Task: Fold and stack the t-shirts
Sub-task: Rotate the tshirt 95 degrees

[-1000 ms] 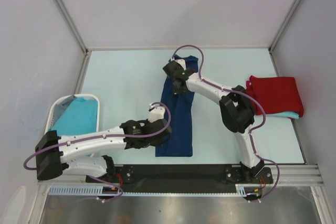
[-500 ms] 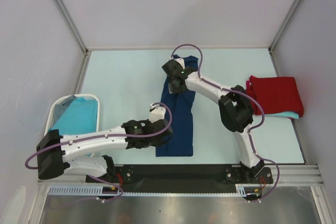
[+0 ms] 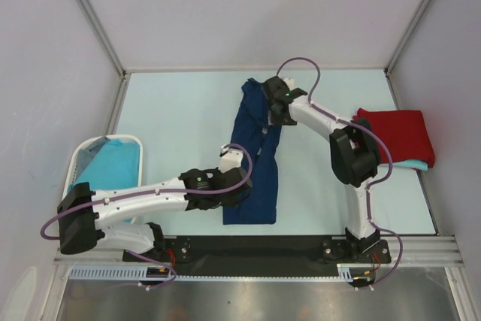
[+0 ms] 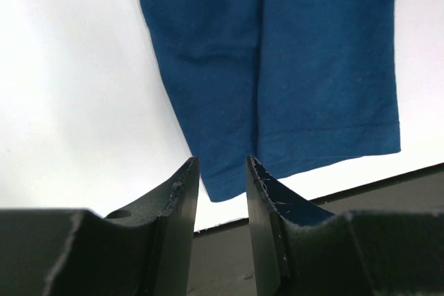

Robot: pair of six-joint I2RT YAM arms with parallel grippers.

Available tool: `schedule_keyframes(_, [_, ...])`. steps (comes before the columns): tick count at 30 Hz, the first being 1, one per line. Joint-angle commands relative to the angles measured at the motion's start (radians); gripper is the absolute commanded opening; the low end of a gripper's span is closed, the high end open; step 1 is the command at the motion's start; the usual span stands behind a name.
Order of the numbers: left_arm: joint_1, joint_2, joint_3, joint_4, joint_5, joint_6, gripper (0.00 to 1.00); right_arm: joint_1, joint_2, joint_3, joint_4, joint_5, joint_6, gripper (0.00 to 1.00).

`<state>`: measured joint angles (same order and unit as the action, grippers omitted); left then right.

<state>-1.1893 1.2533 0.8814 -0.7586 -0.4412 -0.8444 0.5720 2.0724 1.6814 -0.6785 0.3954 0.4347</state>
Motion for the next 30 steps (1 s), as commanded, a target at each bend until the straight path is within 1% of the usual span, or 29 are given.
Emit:
schedule_keyframes(1, [-0.004,0.008,0.056,0.021,-0.017,0.034,0.38,-0.069,0.033,0.098,0.022,-0.043,0.001,0.54])
schedule_keyframes(3, [-0.006,0.006,0.054,0.012,-0.016,0.036,0.38,-0.077,0.057,0.146,0.002,-0.065,0.007,0.57])
schedule_keyframes(7, [-0.004,-0.005,0.042,0.001,-0.017,0.025,0.38,-0.044,0.048,0.139,0.017,-0.076,0.001,0.62])
schedule_keyframes(12, [-0.006,0.015,0.054,0.008,-0.024,0.034,0.38,0.003,0.025,0.152,0.028,-0.064,-0.013,0.62])
schedule_keyframes(15, [-0.003,0.032,0.05,0.041,-0.016,0.05,0.38,0.02,0.009,0.172,0.008,-0.047,-0.014,0.63])
schedule_keyframes(16, [0.0,0.038,0.047,0.076,-0.01,0.068,0.38,0.025,0.006,0.173,0.002,-0.043,-0.011,0.63])
schedule_keyframes(20, [0.01,0.118,0.082,0.145,0.015,0.125,0.38,0.022,-0.049,0.132,-0.027,-0.014,0.009,0.63])
schedule_keyframes(21, [0.008,0.167,0.109,0.154,0.018,0.139,0.38,0.023,-0.06,0.114,-0.024,-0.007,0.009,0.64])
schedule_keyframes(23, [0.01,0.216,0.129,0.195,0.053,0.189,0.39,0.019,-0.078,0.064,-0.018,0.008,0.009,0.64])
schedule_keyframes(24, [0.01,0.271,0.157,0.199,0.056,0.197,0.4,0.016,-0.092,0.051,-0.018,0.01,0.007,0.65])
schedule_keyframes(27, [0.016,0.346,0.192,0.228,0.11,0.222,0.4,0.005,-0.127,0.017,-0.021,0.016,0.015,0.65])
schedule_keyframes(30, [0.017,0.371,0.194,0.263,0.159,0.228,0.4,-0.003,-0.147,-0.011,-0.012,0.025,0.006,0.65])
